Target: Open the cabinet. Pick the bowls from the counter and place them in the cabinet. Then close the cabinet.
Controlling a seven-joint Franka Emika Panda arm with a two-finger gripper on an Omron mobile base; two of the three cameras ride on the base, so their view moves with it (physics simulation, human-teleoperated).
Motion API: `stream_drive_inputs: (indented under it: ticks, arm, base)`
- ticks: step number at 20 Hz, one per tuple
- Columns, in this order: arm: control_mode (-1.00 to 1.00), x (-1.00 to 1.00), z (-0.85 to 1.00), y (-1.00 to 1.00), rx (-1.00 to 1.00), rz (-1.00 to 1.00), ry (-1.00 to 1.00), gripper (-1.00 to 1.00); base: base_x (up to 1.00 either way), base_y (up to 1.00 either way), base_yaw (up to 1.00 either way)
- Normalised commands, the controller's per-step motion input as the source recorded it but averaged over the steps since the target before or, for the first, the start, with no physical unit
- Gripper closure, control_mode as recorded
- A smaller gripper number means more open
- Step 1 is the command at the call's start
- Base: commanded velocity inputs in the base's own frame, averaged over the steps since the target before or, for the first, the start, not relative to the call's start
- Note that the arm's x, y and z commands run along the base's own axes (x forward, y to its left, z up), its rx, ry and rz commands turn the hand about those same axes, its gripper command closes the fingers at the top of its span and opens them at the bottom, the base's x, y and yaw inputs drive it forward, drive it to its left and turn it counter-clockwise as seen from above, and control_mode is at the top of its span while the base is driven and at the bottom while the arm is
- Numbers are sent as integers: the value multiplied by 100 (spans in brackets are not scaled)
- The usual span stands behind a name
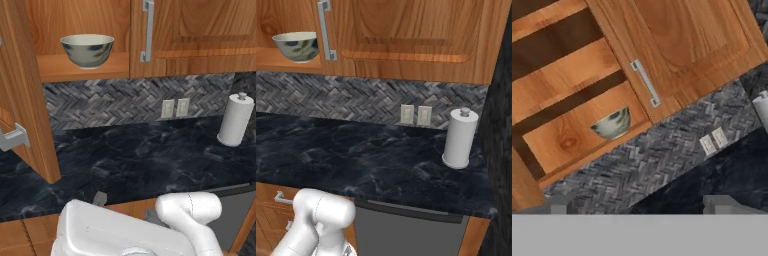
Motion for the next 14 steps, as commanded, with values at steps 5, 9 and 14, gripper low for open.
stream_drive_inputs:
  ticks: [5,9,14]
  arm:
    - [-100,-4,29,49,-36,-16,1,-100]
    - [-100,0,44,52,-28,-17,-3,-100]
    - [-100,0,7,57,-27,-15,-5,-100]
  base:
    - [0,0,0]
    - [0,0,0]
    - [0,0,0]
